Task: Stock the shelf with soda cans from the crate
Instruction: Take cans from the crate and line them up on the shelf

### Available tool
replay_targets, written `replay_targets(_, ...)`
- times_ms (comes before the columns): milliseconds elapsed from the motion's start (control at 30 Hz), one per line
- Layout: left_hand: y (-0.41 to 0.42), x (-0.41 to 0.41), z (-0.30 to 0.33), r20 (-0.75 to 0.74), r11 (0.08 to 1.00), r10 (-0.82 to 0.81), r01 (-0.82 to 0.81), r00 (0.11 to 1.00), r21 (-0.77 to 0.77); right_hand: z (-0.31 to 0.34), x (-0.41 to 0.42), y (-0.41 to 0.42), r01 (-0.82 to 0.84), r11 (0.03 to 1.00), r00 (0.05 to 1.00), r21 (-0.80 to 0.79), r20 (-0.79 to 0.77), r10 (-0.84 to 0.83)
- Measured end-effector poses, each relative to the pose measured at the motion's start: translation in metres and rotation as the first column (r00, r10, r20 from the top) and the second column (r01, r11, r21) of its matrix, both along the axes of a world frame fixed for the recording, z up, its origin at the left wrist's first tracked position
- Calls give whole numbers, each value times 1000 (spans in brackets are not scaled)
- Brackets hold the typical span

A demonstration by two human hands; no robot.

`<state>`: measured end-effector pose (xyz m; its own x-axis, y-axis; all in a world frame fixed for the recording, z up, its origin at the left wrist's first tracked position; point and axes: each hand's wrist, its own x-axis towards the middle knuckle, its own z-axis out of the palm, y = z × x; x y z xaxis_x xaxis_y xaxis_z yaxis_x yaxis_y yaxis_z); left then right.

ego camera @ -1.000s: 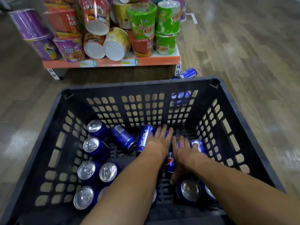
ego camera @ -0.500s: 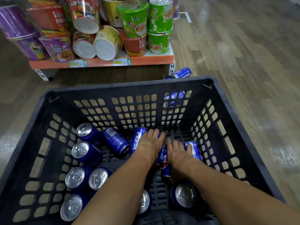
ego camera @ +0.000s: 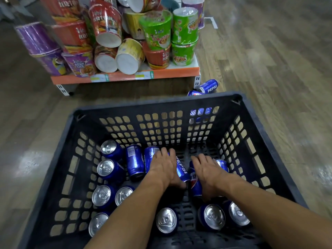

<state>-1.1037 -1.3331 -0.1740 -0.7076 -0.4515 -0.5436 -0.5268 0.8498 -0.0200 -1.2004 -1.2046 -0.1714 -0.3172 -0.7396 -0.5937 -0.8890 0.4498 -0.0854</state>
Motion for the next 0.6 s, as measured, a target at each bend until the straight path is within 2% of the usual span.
replay_targets(133, 3, 18, 41, -25, 961, 205, -196, 979, 197, 36, 4, 12, 133, 990, 978, -52, 166, -123)
replay_targets(233, -1, 35, 58, 24, 825, 418, -390, 908, 409, 57, -1, 24, 271, 958, 922, -90, 311, -232)
replay_targets(300, -1, 43, 64, 69, 764, 464, -439, 883, 472, 69, -3, 30, 269, 962, 905, -57, 357, -231)
replay_targets(367, 2, 45, 64, 115, 767, 433, -432, 894, 475, 72, -3, 32, 177, 984, 926, -14, 342, -161)
replay_targets(467, 7, 41, 56, 195, 839, 339, -389, 920, 380, 64, -2, 24, 53, 998, 961, 39, 268, -62)
replay_targets(600, 9, 38, 49, 376, 905, 218, -330, 901, 267, 47, -4, 7, -93, 994, 995, 59, 50, 90)
